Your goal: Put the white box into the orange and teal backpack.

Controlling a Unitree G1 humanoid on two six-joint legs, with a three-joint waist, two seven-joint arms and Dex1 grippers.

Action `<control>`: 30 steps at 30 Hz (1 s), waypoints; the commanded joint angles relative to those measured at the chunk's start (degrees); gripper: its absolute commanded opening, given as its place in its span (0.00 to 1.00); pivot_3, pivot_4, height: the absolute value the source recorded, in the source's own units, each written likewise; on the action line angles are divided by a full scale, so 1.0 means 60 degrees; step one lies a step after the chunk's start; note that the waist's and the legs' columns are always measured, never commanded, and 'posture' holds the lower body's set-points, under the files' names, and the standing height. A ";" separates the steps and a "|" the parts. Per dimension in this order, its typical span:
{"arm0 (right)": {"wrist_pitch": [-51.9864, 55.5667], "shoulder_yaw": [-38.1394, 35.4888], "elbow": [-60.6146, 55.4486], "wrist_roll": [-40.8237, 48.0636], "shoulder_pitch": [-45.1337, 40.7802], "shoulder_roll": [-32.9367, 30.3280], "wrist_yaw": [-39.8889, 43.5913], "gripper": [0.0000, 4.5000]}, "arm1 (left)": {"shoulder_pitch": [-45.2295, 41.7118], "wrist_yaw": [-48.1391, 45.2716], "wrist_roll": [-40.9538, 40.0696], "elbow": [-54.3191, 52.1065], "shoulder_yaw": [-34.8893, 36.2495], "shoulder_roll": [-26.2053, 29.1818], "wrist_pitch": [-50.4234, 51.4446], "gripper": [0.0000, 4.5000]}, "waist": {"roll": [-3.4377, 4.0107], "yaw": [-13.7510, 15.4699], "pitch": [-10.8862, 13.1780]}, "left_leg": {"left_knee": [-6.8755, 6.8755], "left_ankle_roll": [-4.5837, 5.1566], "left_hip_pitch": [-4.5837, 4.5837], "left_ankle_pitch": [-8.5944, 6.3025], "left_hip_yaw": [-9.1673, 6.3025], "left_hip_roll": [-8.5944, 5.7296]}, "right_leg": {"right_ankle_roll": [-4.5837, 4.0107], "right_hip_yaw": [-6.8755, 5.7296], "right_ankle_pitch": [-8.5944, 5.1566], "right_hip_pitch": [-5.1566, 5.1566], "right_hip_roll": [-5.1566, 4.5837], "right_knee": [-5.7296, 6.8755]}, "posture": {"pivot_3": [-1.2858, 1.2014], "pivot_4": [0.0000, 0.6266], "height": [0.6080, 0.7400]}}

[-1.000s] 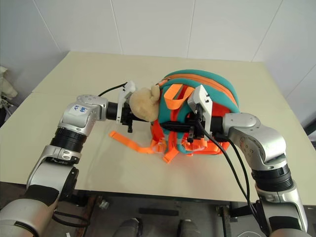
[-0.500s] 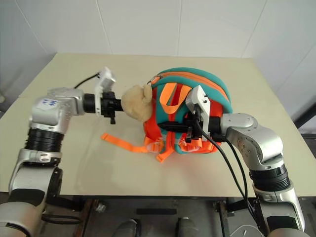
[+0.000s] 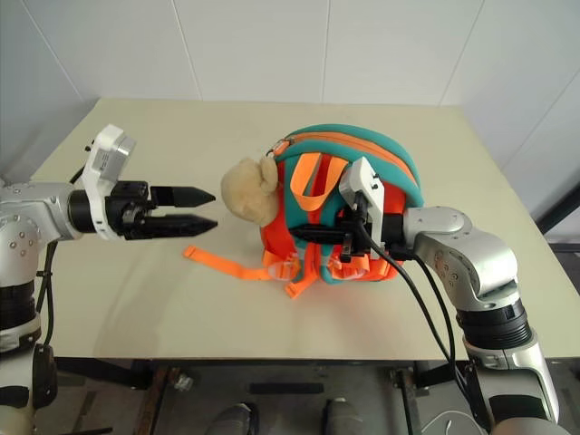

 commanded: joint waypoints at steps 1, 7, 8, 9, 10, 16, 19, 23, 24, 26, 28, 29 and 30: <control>-0.0116 -0.0216 -0.0255 0.0081 -0.0109 -0.0087 0.0074 0.00 | -0.0094 0.0412 -0.0231 -0.0204 0.0193 -0.0029 -0.0404 0.99 | 0.0000 0.0004 0.0000 | -0.0001 0.0000 -0.0001 0.0000 -0.0001 0.0000 | 0.0000 -0.0001 0.0000 -0.0001 0.0000 0.0000 | 0.52 0.24 1.00; -0.0100 -0.0241 -0.0309 0.0069 -0.0079 -0.0119 0.0044 0.00 | -0.0836 0.1479 -0.0079 0.0502 -0.0005 -0.1218 -0.1562 0.99 | 0.0000 0.0024 0.0000 | 0.0009 0.0000 0.0000 0.0000 -0.0004 -0.0002 | 0.0001 -0.0002 0.0001 0.0003 0.0000 0.0006 | 0.52 0.24 1.00; -0.0098 -0.0244 -0.0319 0.0071 -0.0072 -0.0117 0.0037 0.00 | -0.0937 0.1543 -0.0066 0.0608 -0.0052 -0.1367 -0.1728 0.99 | 0.0000 0.0025 0.0000 | 0.0009 0.0000 0.0000 0.0000 -0.0004 -0.0002 | 0.0001 -0.0002 0.0002 0.0004 0.0000 0.0003 | 0.52 0.24 1.00; -0.0099 -0.0246 -0.0333 0.0068 -0.0058 -0.0112 0.0023 0.00 | -0.1091 0.1628 0.0005 0.0827 -0.0131 -0.1608 -0.2029 0.99 | 0.0000 0.0026 0.0000 | 0.0007 0.0001 0.0000 0.0000 -0.0002 -0.0005 | 0.0001 0.0000 0.0002 0.0004 -0.0002 0.0003 | 0.52 0.24 1.00; -0.0101 -0.0248 -0.0347 0.0061 -0.0045 -0.0102 -0.0003 0.00 | -0.1251 0.1704 0.0096 0.1076 -0.0293 -0.1865 -0.2269 0.99 | 0.0000 0.0023 0.0000 | 0.0006 0.0001 -0.0002 0.0000 -0.0002 -0.0005 | 0.0001 -0.0001 0.0002 0.0002 -0.0001 0.0001 | 0.52 0.24 1.00; -0.0081 -0.0266 -0.0428 0.0044 0.0030 -0.0088 -0.0114 0.00 | -0.1503 0.1791 0.0450 0.1720 -0.0938 -0.2380 -0.2928 0.91 | 0.0000 -0.0004 0.0000 | -0.0001 0.0000 0.0002 0.0000 0.0006 -0.0004 | 0.0003 0.0006 0.0002 0.0000 0.0000 -0.0001 | 0.52 0.24 1.00; -0.0039 -0.0328 -0.0507 0.0085 0.0125 -0.0125 -0.0192 0.00 | -0.1573 0.1773 0.0327 0.1687 -0.1060 -0.2123 -0.2471 0.71 | 0.0000 0.0007 0.0000 | -0.0002 0.0000 0.0001 0.0000 0.0004 -0.0003 | 0.0003 0.0005 0.0002 -0.0002 0.0001 -0.0001 | 0.52 0.24 1.00; -0.0024 -0.0383 -0.0571 0.0115 0.0223 -0.0167 -0.0248 0.00 | -0.1658 0.1742 0.0358 0.1709 -0.1144 -0.1682 -0.2057 0.45 | 0.0000 0.0010 0.0000 | 0.0001 0.0000 0.0000 0.0000 0.0004 -0.0004 | 0.0003 0.0005 0.0002 0.0000 0.0000 -0.0001 | 0.52 0.24 1.00; -0.0027 -0.0396 -0.0579 0.0117 0.0239 -0.0172 -0.0259 0.00 | -0.1692 0.1736 0.0399 0.1720 -0.1182 -0.1550 -0.1965 0.39 | 0.0000 0.0008 0.0000 | 0.0000 0.0000 0.0001 0.0000 0.0004 -0.0004 | 0.0003 0.0004 0.0002 0.0000 0.0001 0.0000 | 0.52 0.24 1.00; -0.0030 -0.0417 -0.0587 0.0124 0.0257 -0.0176 -0.0273 0.00 | -0.1752 0.1743 0.0405 0.1738 -0.1220 -0.1360 -0.1792 0.27 | 0.0000 0.0007 0.0000 | 0.0000 0.0000 0.0002 0.0000 0.0004 -0.0004 | 0.0002 0.0005 0.0002 0.0000 0.0001 0.0001 | 0.52 0.24 1.00; -0.0039 -0.0416 -0.0607 0.0123 0.0274 -0.0159 -0.0309 0.00 | -0.1799 0.1762 0.0386 0.1725 -0.1209 -0.1195 -0.1634 0.18 | 0.0000 0.0005 0.0000 | 0.0000 0.0000 0.0002 0.0000 0.0004 -0.0004 | 0.0003 0.0005 0.0002 0.0000 0.0001 0.0000 | 0.52 0.24 1.00; -0.0045 -0.0421 -0.0613 0.0127 0.0285 -0.0161 -0.0313 0.00 | -0.1853 0.1794 0.0381 0.1718 -0.1190 -0.1087 -0.1512 0.16 | 0.0000 0.0001 0.0000 | 0.0000 0.0000 0.0002 0.0000 0.0004 -0.0004 | 0.0003 0.0005 0.0002 0.0000 0.0001 0.0000 | 0.52 0.24 1.00; -0.0046 -0.0430 -0.0625 0.0134 0.0301 -0.0162 -0.0321 0.00 | -0.1908 0.1816 0.0362 0.1710 -0.1154 -0.0983 -0.1398 0.14 | 0.0000 -0.0002 0.0000 | -0.0001 0.0000 0.0002 0.0000 0.0004 -0.0003 | 0.0003 0.0005 0.0002 -0.0001 0.0001 0.0000 | 0.52 0.24 1.00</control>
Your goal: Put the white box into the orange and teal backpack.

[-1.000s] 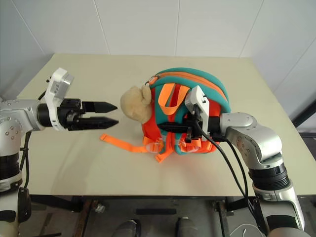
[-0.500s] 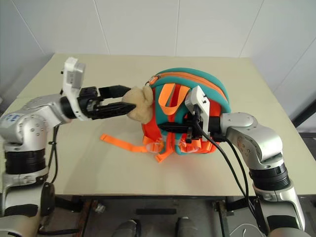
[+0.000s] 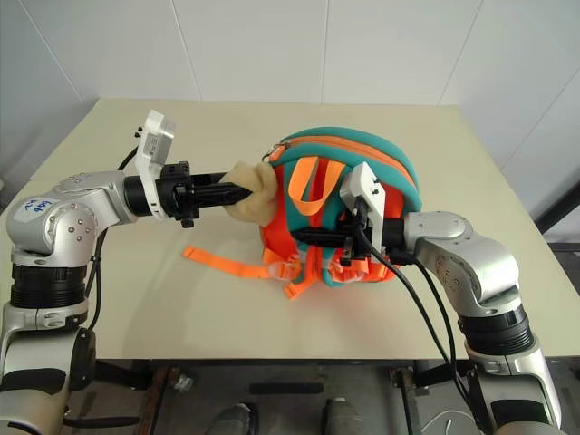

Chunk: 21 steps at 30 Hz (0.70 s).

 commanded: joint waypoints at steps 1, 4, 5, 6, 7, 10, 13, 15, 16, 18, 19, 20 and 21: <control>-0.0058 -0.0399 -0.0367 0.0162 0.0031 -0.0125 -0.0055 0.00 | -0.0367 0.0084 -0.0076 -0.0113 0.0152 0.0473 0.0409 0.13 | 0.0000 -0.0002 0.0000 | -0.0002 0.0000 0.0000 0.0000 0.0000 0.0000 | 0.0000 0.0000 0.0000 -0.0001 0.0000 0.0000 | 0.52 0.24 1.00; -0.0016 -0.0454 -0.0459 0.0245 0.0144 -0.0179 -0.0015 0.00 | -0.0545 0.0042 -0.0114 -0.0006 0.0251 0.0924 0.0831 0.12 | 0.0000 -0.0005 0.0000 | -0.0003 0.0000 0.0000 0.0000 0.0000 0.0000 | 0.0000 0.0000 0.0000 -0.0001 0.0000 -0.0002 | 0.52 0.24 1.00; 0.0003 -0.0465 -0.0500 0.0275 0.0187 -0.0200 0.0003 0.00 | -0.0597 0.0030 -0.0063 0.0091 0.0259 0.1065 0.0884 0.12 | 0.0000 -0.0005 0.0000 | -0.0004 0.0000 -0.0001 0.0000 0.0000 0.0000 | 0.0000 0.0000 0.0000 -0.0001 0.0000 -0.0003 | 0.52 0.24 1.00; 0.0025 -0.0478 -0.0542 0.0310 0.0227 -0.0212 0.0014 0.00 | -0.0633 -0.0016 -0.0014 0.0188 0.0233 0.1221 0.0936 0.12 | 0.0000 -0.0008 0.0000 | -0.0004 0.0000 -0.0001 0.0000 0.0001 0.0000 | 0.0000 0.0000 0.0000 -0.0001 0.0001 -0.0004 | 0.52 0.24 1.00; 0.0057 -0.0498 -0.0585 0.0354 0.0264 -0.0213 0.0019 0.00 | -0.0657 -0.0078 0.0045 0.0285 0.0199 0.1372 0.0921 0.12 | 0.0000 -0.0009 0.0000 | -0.0006 0.0000 0.0000 0.0000 0.0001 0.0000 | 0.0000 0.0000 0.0000 -0.0001 0.0000 -0.0004 | 0.52 0.24 1.00; 0.0188 -0.0559 -0.0761 0.0569 0.0374 -0.0206 0.0007 0.00 | -0.0815 -0.0190 0.0232 0.0708 0.0047 0.1742 0.0895 0.12 | 0.0000 -0.0008 0.0000 | -0.0009 0.0000 0.0001 0.0000 0.0000 0.0001 | -0.0001 -0.0001 -0.0001 -0.0002 0.0003 -0.0004 | 0.52 0.24 1.00; 0.0426 -0.0568 -0.1033 0.0869 0.0491 -0.0113 -0.0073 0.00 | -0.1040 -0.0923 0.0683 0.1354 -0.0678 0.2225 0.0633 0.12 | 0.0000 0.0007 0.0000 | -0.0008 0.0000 0.0000 0.0000 0.0000 0.0001 | -0.0001 -0.0002 -0.0001 -0.0002 0.0002 -0.0007 | 0.52 0.24 1.00; 0.0531 -0.0559 -0.1154 0.1017 0.0537 -0.0042 -0.0169 0.00 | -0.1207 -0.1478 0.1091 0.1848 -0.1312 0.2477 0.0397 0.12 | 0.0000 0.0002 0.0000 | -0.0013 0.0000 0.0001 0.0000 0.0002 0.0000 | -0.0003 -0.0001 -0.0002 -0.0002 0.0003 -0.0013 | 0.52 0.24 1.00; 0.0561 -0.0557 -0.1189 0.1067 0.0545 -0.0010 -0.0222 0.00 | -0.1267 -0.1747 0.1268 0.2059 -0.1592 0.2533 0.0248 0.12 | 0.0000 -0.0005 0.0000 | -0.0014 0.0000 0.0001 0.0000 0.0004 0.0000 | -0.0004 -0.0002 -0.0002 -0.0004 0.0004 -0.0012 | 0.52 0.24 1.00; 0.0609 -0.0555 -0.1259 0.1145 0.0567 0.0035 -0.0309 0.00 | -0.1428 -0.2217 0.1695 0.2544 -0.2186 0.2511 -0.0072 0.12 | 0.0000 0.0000 0.0000 | -0.0015 0.0000 0.0001 0.0000 0.0006 0.0001 | -0.0005 -0.0001 -0.0003 -0.0004 0.0006 -0.0012 | 0.52 0.24 1.00; 0.0631 -0.0548 -0.1278 0.1172 0.0568 0.0053 -0.0349 0.00 | -0.1490 -0.2456 0.1952 0.2776 -0.2502 0.2472 -0.0303 0.12 | 0.0000 0.0003 0.0000 | -0.0014 0.0000 0.0001 0.0000 0.0005 0.0001 | -0.0006 -0.0001 -0.0003 -0.0004 0.0006 -0.0011 | 0.52 0.24 1.00; 0.0648 -0.0541 -0.1293 0.1197 0.0567 0.0066 -0.0386 0.00 | -0.1544 -0.2645 0.2200 0.2996 -0.2766 0.2407 -0.0554 0.12 | 0.0000 0.0002 0.0000 | -0.0014 0.0000 0.0001 0.0000 0.0004 0.0001 | -0.0006 -0.0002 -0.0003 -0.0004 0.0006 -0.0011 | 0.52 0.24 1.00; 0.0659 -0.0533 -0.1303 0.1221 0.0563 0.0074 -0.0423 0.00 | -0.1607 -0.2827 0.2418 0.3211 -0.3010 0.2332 -0.0742 0.12 | 0.0000 0.0003 0.0000 | -0.0014 0.0000 0.0001 0.0000 0.0005 0.0001 | -0.0006 -0.0001 -0.0003 -0.0004 0.0006 -0.0011 | 0.52 0.24 1.00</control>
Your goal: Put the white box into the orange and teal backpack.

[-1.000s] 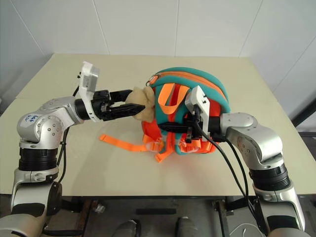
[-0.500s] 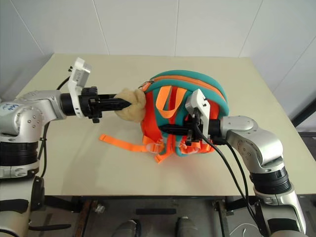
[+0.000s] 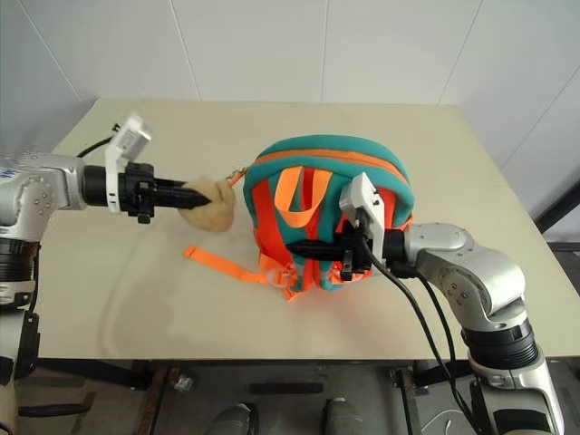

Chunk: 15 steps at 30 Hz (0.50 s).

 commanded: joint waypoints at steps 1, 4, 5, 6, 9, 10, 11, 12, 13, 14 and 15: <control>0.0016 -0.0275 -0.0388 0.0278 -0.0004 0.0031 -0.0143 0.00 | -0.0322 -0.0683 0.0948 0.0757 -0.0762 -0.0060 -0.0797 0.12 | 0.0000 0.0002 0.0000 | 0.0000 0.0000 -0.0001 0.0000 0.0000 0.0000 | 0.0000 0.0000 0.0000 -0.0001 0.0000 0.0000 | 0.52 0.24 1.00; 0.0053 -0.0273 -0.0449 0.0355 0.0014 0.0049 -0.0255 0.00 | -0.0534 -0.1122 0.1548 0.1510 -0.1350 -0.0517 -0.1402 0.12 | 0.0000 0.0016 0.0000 | -0.0001 0.0001 -0.0002 -0.0001 0.0000 0.0000 | 0.0000 0.0000 0.0000 -0.0002 0.0000 -0.0003 | 0.52 0.24 1.00; 0.0064 -0.0267 -0.0464 0.0368 0.0018 0.0054 -0.0283 0.00 | -0.0603 -0.1223 0.1742 0.1756 -0.1486 -0.0675 -0.1587 0.12 | 0.0000 0.0016 0.0000 | -0.0001 0.0001 -0.0003 -0.0001 0.0000 0.0000 | 0.0000 -0.0001 0.0000 -0.0002 0.0000 -0.0004 | 0.52 0.24 1.00; 0.0078 -0.0267 -0.0491 0.0386 0.0030 0.0060 -0.0319 0.00 | -0.0665 -0.1293 0.2006 0.2054 -0.1667 -0.0852 -0.1842 0.12 | 0.0000 0.0015 0.0000 | -0.0001 0.0001 -0.0004 -0.0001 0.0000 0.0000 | 0.0000 -0.0001 0.0000 -0.0002 0.0000 -0.0004 | 0.52 0.24 1.00; 0.0108 -0.0280 -0.0549 0.0415 0.0060 0.0068 -0.0403 0.00 | -0.0827 -0.1354 0.2771 0.2996 -0.2112 -0.1354 -0.2508 0.12 | 0.0000 -0.0001 0.0000 | 0.0001 0.0003 -0.0005 -0.0002 0.0001 0.0000 | 0.0000 0.0001 0.0000 -0.0003 0.0000 -0.0004 | 0.52 0.24 1.00; 0.0114 -0.0288 -0.0560 0.0421 0.0069 0.0065 -0.0422 0.00 | -0.0835 -0.1375 0.2956 0.3227 -0.2184 -0.1487 -0.2699 0.12 | 0.0000 -0.0013 0.0000 | 0.0001 0.0003 -0.0005 -0.0002 0.0002 0.0000 | 0.0000 0.0001 0.0000 -0.0004 0.0000 -0.0003 | 0.52 0.24 1.00; 0.0116 -0.0293 -0.0574 0.0428 0.0081 0.0055 -0.0439 0.00 | -0.0818 -0.1346 0.3094 0.3477 -0.2190 -0.1652 -0.2909 0.12 | 0.0000 -0.0016 0.0000 | -0.0001 0.0004 -0.0004 -0.0002 0.0002 0.0001 | 0.0000 0.0002 0.0000 -0.0005 0.0000 -0.0003 | 0.52 0.24 1.00; 0.0110 -0.0288 -0.0566 0.0430 0.0081 0.0048 -0.0450 0.00 | -0.0826 -0.1330 0.3206 0.3701 -0.2181 -0.1783 -0.3081 0.12 | 0.0000 -0.0015 0.0000 | -0.0002 0.0004 -0.0005 -0.0002 0.0002 0.0002 | 0.0000 0.0002 0.0000 -0.0007 0.0001 -0.0002 | 0.52 0.24 1.00; 0.0101 -0.0273 -0.0545 0.0425 0.0068 0.0048 -0.0458 0.00 | -0.0853 -0.1329 0.3289 0.3892 -0.2157 -0.1875 -0.3212 0.12 | 0.0000 -0.0007 0.0000 | -0.0001 0.0004 -0.0005 -0.0002 0.0001 0.0002 | 0.0000 0.0001 0.0000 -0.0007 0.0001 -0.0001 | 0.52 0.24 1.00; 0.0084 -0.0274 -0.0548 0.0405 0.0063 0.0035 -0.0482 0.00 | -0.0709 -0.1331 0.3276 0.4096 -0.2042 -0.2061 -0.3616 0.12 | 0.0000 -0.0002 0.0000 | -0.0001 0.0004 -0.0005 -0.0002 0.0002 0.0002 | 0.0000 0.0001 -0.0001 -0.0007 0.0001 -0.0001 | 0.52 0.24 1.00; 0.0072 -0.0306 -0.0571 0.0391 0.0064 0.0005 -0.0515 0.00 | -0.0595 -0.1325 0.3109 0.4167 -0.1762 -0.2222 -0.3905 0.11 | 0.0000 0.0001 0.0000 | -0.0001 0.0004 -0.0005 -0.0002 0.0001 0.0002 | 0.0000 0.0001 0.0000 -0.0006 0.0001 -0.0002 | 0.52 0.24 1.00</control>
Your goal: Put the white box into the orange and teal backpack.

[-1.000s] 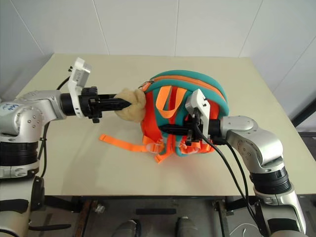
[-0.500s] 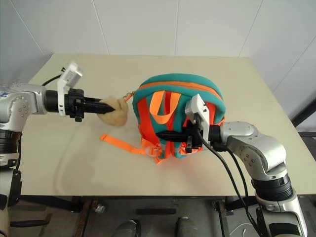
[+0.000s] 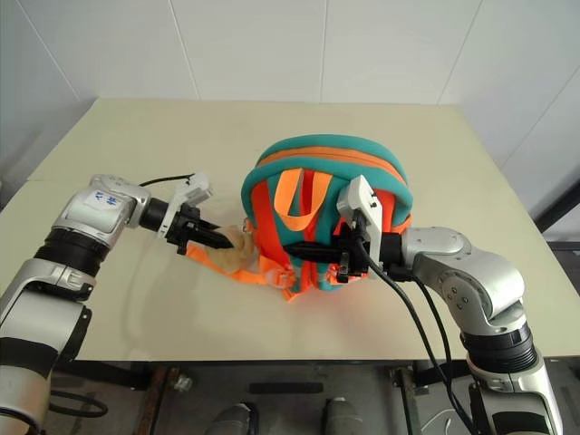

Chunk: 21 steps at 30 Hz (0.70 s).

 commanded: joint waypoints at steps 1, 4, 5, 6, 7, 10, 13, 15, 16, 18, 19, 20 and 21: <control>-0.0091 -0.0359 -0.0393 0.0190 -0.0067 -0.0081 -0.0098 0.00 | 0.0339 -0.0134 -0.0113 0.0322 0.0684 -0.0313 -0.0877 0.11 | 0.0000 0.0009 0.0000 | 0.0002 0.0001 0.0001 0.0000 0.0001 0.0000 | 0.0000 0.0001 0.0000 0.0002 -0.0001 0.0001 | 0.52 0.24 1.00; -0.0056 -0.0449 -0.0436 0.0184 -0.0066 -0.0187 -0.0181 0.00 | 0.0505 -0.0290 -0.0574 -0.0108 0.1461 -0.0368 -0.0717 0.11 | 0.0000 0.0009 0.0000 | 0.0005 0.0001 -0.0003 0.0000 0.0001 0.0000 | 0.0001 0.0000 0.0000 -0.0001 -0.0002 0.0005 | 0.52 0.24 1.00; -0.0065 -0.0464 -0.0435 0.0132 -0.0055 -0.0254 -0.0188 0.00 | 0.0600 -0.0281 -0.0748 -0.0341 0.1720 -0.0330 -0.0521 0.11 | 0.0000 0.0009 0.0000 | 0.0005 0.0001 -0.0004 0.0000 -0.0002 0.0001 | 0.0001 -0.0002 0.0000 -0.0001 -0.0002 0.0004 | 0.52 0.24 1.00; -0.0040 -0.0484 -0.0436 0.0119 -0.0042 -0.0350 -0.0152 0.00 | 0.0765 -0.0290 -0.0941 -0.0626 0.2005 -0.0269 -0.0476 0.11 | 0.0000 0.0013 0.0000 | 0.0004 0.0001 -0.0004 0.0000 -0.0002 0.0001 | 0.0001 -0.0001 0.0000 -0.0001 -0.0002 0.0004 | 0.52 0.24 1.00; -0.0002 -0.0504 -0.0443 0.0125 -0.0037 -0.0452 -0.0111 0.07 | 0.0950 -0.0239 -0.1126 -0.0935 0.2308 -0.0205 -0.0414 0.11 | 0.0000 0.0015 0.0000 | 0.0003 0.0001 -0.0006 0.0000 -0.0003 0.0001 | 0.0001 -0.0002 0.0000 -0.0001 -0.0002 0.0003 | 0.52 0.24 1.00; 0.0084 -0.0593 -0.0461 0.0233 -0.0049 -0.0720 -0.0021 0.28 | 0.1477 -0.0096 -0.1350 -0.1892 0.2715 0.0104 0.0296 0.33 | 0.0000 0.0008 0.0000 | 0.0002 0.0001 -0.0007 -0.0001 -0.0002 0.0001 | 0.0001 -0.0001 0.0001 -0.0001 -0.0004 0.0001 | 0.52 0.24 1.00; 0.0315 -0.0777 -0.0578 0.0463 -0.0044 -0.1131 0.0147 0.51 | 0.2115 0.0187 -0.1630 -0.2974 0.3177 0.0430 0.0832 0.56 | 0.0000 0.0014 0.0000 | 0.0002 0.0001 -0.0005 -0.0001 -0.0003 0.0001 | 0.0001 -0.0001 0.0000 0.0000 -0.0004 0.0004 | 0.52 0.24 1.00; 0.0463 -0.0944 -0.0660 0.0564 -0.0018 -0.1497 0.0210 0.66 | 0.2599 0.0585 -0.1895 -0.3713 0.3725 0.0603 0.1198 0.70 | 0.0000 0.0015 0.0000 | 0.0006 0.0002 -0.0005 -0.0001 -0.0003 0.0001 | 0.0001 0.0000 0.0000 0.0000 -0.0006 0.0005 | 0.52 0.24 1.00; 0.0496 -0.1048 -0.0708 0.0583 0.0016 -0.1690 0.0226 0.74 | 0.2904 0.0739 -0.2056 -0.4115 0.4027 0.0698 0.1306 0.77 | 0.0000 0.0016 0.0000 | 0.0005 0.0002 -0.0005 -0.0001 -0.0003 0.0001 | 0.0001 0.0000 0.0001 0.0001 -0.0008 0.0003 | 0.52 0.24 1.00; 0.0580 -0.1376 -0.0791 0.0625 0.0180 -0.2160 0.0317 0.87 | 0.3709 0.0968 -0.2516 -0.5030 0.4807 0.0861 0.1448 0.90 | 0.0000 0.0009 0.0000 | 0.0008 0.0003 -0.0005 -0.0001 -0.0003 0.0001 | 0.0001 0.0000 0.0000 0.0001 -0.0010 0.0005 | 0.52 0.24 1.00; 0.0605 -0.1570 -0.0822 0.0638 0.0310 -0.2419 0.0376 0.96 | 0.4106 0.1150 -0.2749 -0.5423 0.5245 0.0890 0.1508 0.98 | 0.0000 0.0017 0.0000 | 0.0004 0.0003 -0.0003 -0.0002 -0.0001 0.0001 | 0.0001 0.0002 0.0000 0.0003 -0.0012 0.0002 | 0.52 0.24 1.00; 0.0635 -0.1758 -0.0842 0.0654 0.0447 -0.2665 0.0434 0.99 | 0.4450 0.1333 -0.2952 -0.5727 0.5645 0.0887 0.1513 1.00 | 0.0000 0.0019 0.0000 | 0.0004 0.0003 -0.0002 -0.0002 -0.0003 0.0001 | 0.0000 -0.0001 0.0000 0.0004 -0.0014 0.0001 | 0.52 0.24 1.00; 0.0629 -0.1939 -0.0827 0.0642 0.0590 -0.2903 0.0509 0.99 | 0.4754 0.1474 -0.3113 -0.5986 0.5950 0.0894 0.1508 1.00 | 0.0000 0.0024 0.0000 | 0.0002 0.0004 -0.0003 -0.0002 -0.0003 0.0002 | -0.0001 -0.0001 0.0000 0.0004 -0.0014 -0.0002 | 0.52 0.24 1.00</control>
